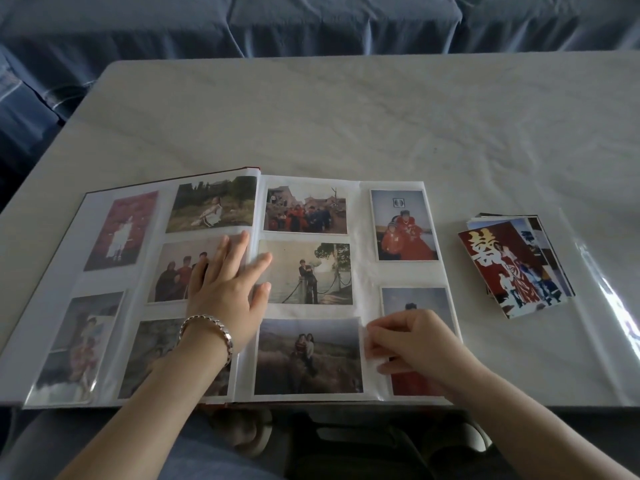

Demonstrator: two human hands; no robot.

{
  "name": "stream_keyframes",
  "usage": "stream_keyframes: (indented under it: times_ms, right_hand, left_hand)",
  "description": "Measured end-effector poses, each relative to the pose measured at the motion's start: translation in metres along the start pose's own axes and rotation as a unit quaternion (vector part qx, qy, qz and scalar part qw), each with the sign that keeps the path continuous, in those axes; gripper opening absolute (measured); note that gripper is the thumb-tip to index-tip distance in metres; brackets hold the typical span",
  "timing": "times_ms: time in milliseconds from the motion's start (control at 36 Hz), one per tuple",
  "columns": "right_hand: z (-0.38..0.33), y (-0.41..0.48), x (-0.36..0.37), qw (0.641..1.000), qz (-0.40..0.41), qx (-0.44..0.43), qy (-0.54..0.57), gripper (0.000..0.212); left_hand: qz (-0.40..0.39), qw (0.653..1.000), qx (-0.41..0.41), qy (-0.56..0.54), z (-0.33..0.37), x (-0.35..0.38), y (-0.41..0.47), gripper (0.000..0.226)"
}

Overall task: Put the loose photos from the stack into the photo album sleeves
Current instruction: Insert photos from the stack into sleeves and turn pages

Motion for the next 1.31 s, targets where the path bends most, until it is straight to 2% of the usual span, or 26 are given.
stream_keyframes:
  times_ms: [83,194,278,472,694,917,972,1056,1111,1194,1306]
  right_hand:
    - [-0.002,0.002,0.004,0.999,0.0,-0.004,-0.032,0.007]
    - [0.0,0.004,0.006,0.99,0.076,-0.055,-0.108,0.01]
    - [0.005,0.005,0.007,0.981,0.128,-0.076,-0.126,0.013]
    - [0.004,0.004,0.008,0.963,0.176,-0.111,-0.173,0.021]
    - [0.001,0.007,0.012,0.965,0.138,-0.116,-0.193,0.021]
    - [-0.004,0.01,0.005,0.988,0.015,-0.064,-0.141,0.015]
    - [-0.006,0.008,-0.007,0.983,0.067,-0.09,-0.144,0.013]
    - [-0.014,-0.002,-0.039,0.931,0.246,-0.188,-0.192,0.003]
    - [-0.017,-0.004,-0.057,0.904,0.311,-0.204,-0.21,0.024]
    - [-0.012,0.004,-0.076,0.91,0.314,-0.13,-0.236,0.044]
    - [-0.005,0.01,-0.081,0.935,0.271,-0.127,-0.19,0.025]
  left_hand:
    - [-0.001,1.0,-0.001,0.0,0.0,0.0,0.0,0.046]
    - [-0.001,1.0,-0.005,-0.001,0.0,0.0,-0.001,0.047]
    - [0.002,1.0,-0.006,-0.004,0.0,0.0,-0.001,0.046]
    - [0.002,1.0,-0.007,-0.002,0.0,0.001,-0.001,0.047]
    - [0.0,1.0,-0.009,-0.001,0.0,0.001,0.0,0.047]
    - [0.002,1.0,-0.007,0.0,-0.001,0.002,-0.001,0.047]
    - [0.003,1.0,-0.008,-0.002,-0.002,0.003,-0.001,0.047]
    - [0.004,1.0,-0.008,-0.003,-0.002,0.003,-0.001,0.047]
    - [0.004,1.0,-0.009,0.003,-0.002,0.003,-0.001,0.047]
    - [-0.012,1.0,-0.014,0.014,0.0,0.002,-0.001,0.048]
    - [-0.026,0.998,-0.018,0.06,0.008,-0.002,0.002,0.047]
Point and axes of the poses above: each hand's wrist, its own y-axis towards the middle knuckle, its own x-axis out of the palm, z = x × y, the point moved 4 cm from there along y, towards the middle knuckle, and after that the axes turned 10 degrees about x, right-handed, at the moved point
